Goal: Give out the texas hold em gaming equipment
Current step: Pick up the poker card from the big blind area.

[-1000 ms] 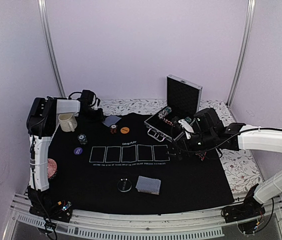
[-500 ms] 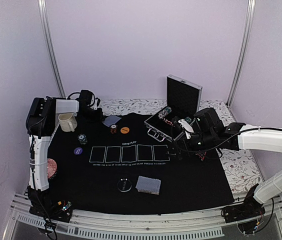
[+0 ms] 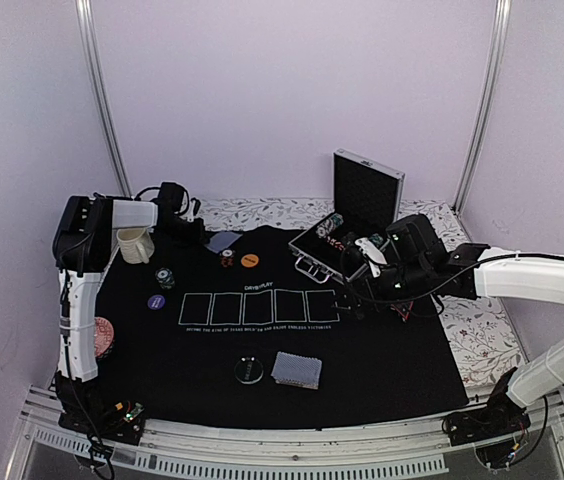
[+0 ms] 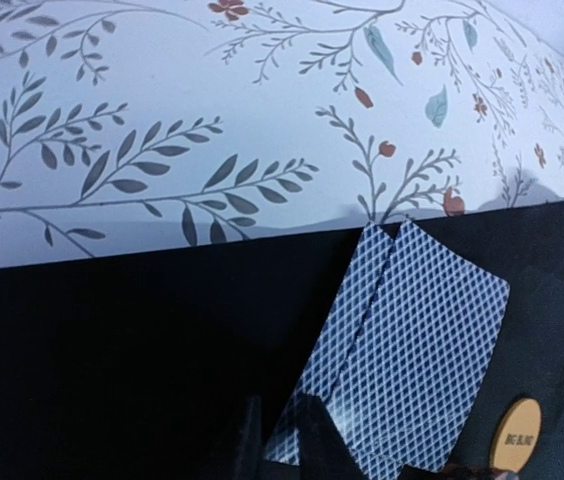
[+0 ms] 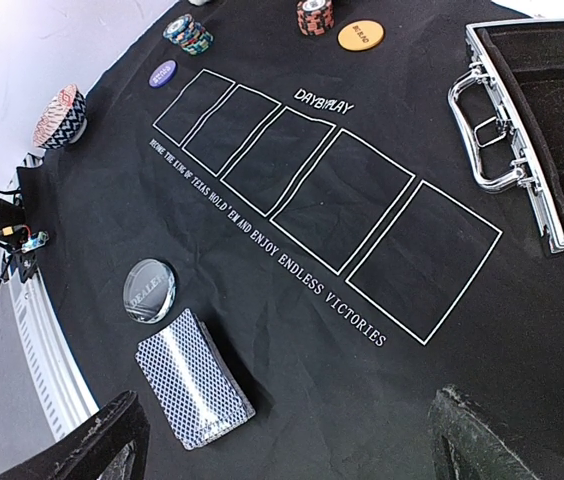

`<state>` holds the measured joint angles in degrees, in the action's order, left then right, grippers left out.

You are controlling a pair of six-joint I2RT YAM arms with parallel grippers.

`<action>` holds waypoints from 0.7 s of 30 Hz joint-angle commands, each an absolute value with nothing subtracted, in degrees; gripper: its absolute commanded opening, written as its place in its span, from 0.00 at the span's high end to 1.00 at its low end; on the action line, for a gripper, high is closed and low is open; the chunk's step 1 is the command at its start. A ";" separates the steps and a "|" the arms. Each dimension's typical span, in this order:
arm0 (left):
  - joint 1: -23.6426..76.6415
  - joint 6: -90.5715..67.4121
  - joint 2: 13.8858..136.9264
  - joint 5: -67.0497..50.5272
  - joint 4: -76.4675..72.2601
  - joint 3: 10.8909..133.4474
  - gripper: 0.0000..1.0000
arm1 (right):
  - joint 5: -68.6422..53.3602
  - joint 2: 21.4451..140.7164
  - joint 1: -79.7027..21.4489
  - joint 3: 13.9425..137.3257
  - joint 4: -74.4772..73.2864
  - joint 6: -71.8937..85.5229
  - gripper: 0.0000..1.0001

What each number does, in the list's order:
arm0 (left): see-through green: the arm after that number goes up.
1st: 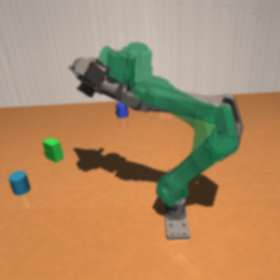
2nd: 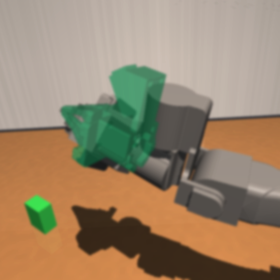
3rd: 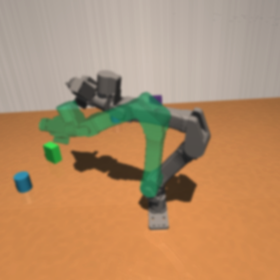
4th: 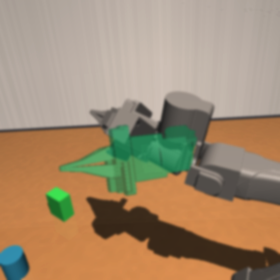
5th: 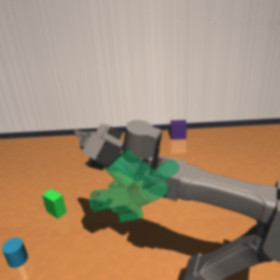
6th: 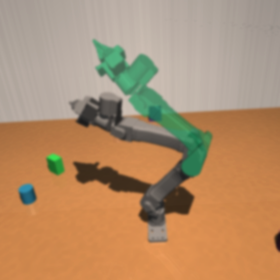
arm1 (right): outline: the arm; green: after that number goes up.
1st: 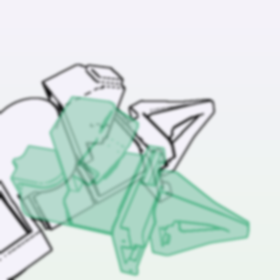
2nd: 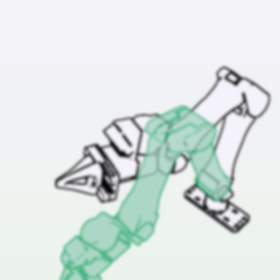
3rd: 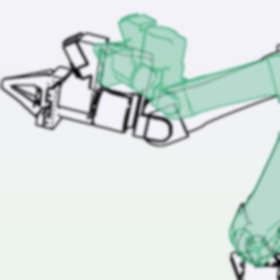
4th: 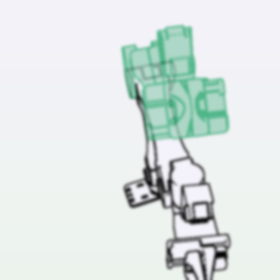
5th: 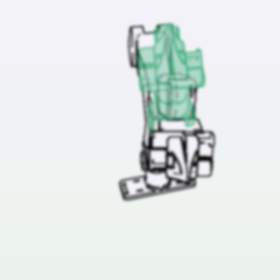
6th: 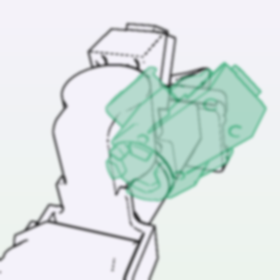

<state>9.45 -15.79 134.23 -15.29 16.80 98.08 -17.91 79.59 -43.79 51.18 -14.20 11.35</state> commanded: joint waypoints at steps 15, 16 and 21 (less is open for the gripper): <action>9.31 -12.31 124.61 -16.21 14.20 89.79 1.00 | -17.70 80.84 -43.59 53.90 -15.47 10.38 0.01; 9.59 -11.00 123.62 -15.03 14.17 89.08 1.00 | -17.81 80.90 -43.63 53.96 -15.47 10.33 0.00; 13.20 -2.58 119.08 -3.10 14.94 86.19 1.00 | -18.03 81.28 -43.63 54.33 -15.51 10.20 0.01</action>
<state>10.20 -10.09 123.39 -12.71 15.29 88.05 -17.89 80.53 -43.79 52.29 -15.25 10.96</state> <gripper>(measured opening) 0.006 0.995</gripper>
